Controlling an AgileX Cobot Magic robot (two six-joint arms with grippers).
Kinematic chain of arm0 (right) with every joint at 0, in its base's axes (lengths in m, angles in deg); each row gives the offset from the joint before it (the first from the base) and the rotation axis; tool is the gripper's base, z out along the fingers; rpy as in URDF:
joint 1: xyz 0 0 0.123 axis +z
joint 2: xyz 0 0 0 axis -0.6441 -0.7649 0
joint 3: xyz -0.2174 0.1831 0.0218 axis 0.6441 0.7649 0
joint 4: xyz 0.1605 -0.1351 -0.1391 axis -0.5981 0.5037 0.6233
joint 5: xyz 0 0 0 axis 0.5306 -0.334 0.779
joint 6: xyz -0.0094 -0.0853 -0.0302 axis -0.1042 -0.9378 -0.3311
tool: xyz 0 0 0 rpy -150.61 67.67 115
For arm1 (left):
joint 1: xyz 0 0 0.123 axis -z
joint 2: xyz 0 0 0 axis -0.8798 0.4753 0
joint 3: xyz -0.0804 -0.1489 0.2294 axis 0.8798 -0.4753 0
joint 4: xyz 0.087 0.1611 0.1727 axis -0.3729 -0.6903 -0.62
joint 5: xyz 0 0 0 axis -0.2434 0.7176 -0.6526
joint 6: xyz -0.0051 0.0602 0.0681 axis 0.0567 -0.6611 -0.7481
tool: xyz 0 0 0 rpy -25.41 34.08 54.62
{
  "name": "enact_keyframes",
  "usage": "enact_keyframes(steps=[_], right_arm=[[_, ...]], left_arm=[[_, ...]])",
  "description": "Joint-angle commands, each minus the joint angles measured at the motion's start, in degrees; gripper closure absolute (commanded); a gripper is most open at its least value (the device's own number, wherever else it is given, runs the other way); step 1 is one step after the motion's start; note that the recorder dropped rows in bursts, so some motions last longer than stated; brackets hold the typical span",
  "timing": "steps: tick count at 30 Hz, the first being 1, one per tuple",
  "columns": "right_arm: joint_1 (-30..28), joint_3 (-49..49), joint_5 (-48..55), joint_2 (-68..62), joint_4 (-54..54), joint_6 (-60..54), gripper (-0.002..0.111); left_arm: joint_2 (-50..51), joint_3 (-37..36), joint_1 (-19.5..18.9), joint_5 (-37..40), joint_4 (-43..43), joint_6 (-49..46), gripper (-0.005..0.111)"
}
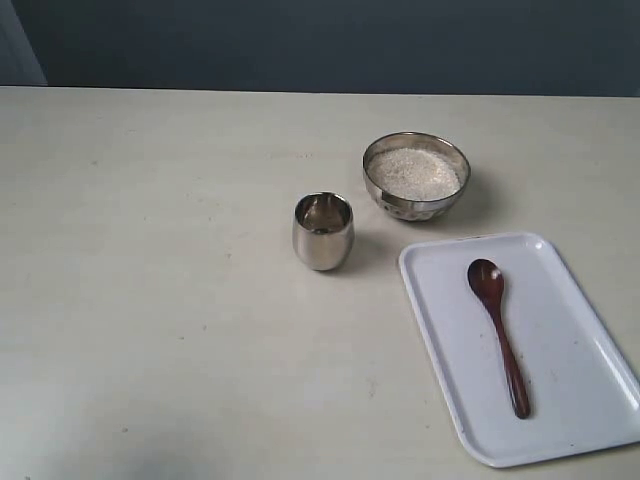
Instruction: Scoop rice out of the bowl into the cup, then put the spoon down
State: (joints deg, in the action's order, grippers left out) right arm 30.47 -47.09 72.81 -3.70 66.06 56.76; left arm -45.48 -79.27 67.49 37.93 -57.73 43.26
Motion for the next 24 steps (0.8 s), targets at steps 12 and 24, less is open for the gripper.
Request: enact_keyframes(steps=[12, 24], right_arm=[[0.12, 0.14, 1.05, 0.31, 8.94, 4.37, 0.109], [0.12, 0.14, 0.09, 0.31, 14.41, 8.95, 0.109]], left_arm=[[-0.31, 0.16, -0.01, -0.28, -0.14, 0.16, 0.106], [-0.31, 0.16, -0.01, -0.28, -0.14, 0.16, 0.106]])
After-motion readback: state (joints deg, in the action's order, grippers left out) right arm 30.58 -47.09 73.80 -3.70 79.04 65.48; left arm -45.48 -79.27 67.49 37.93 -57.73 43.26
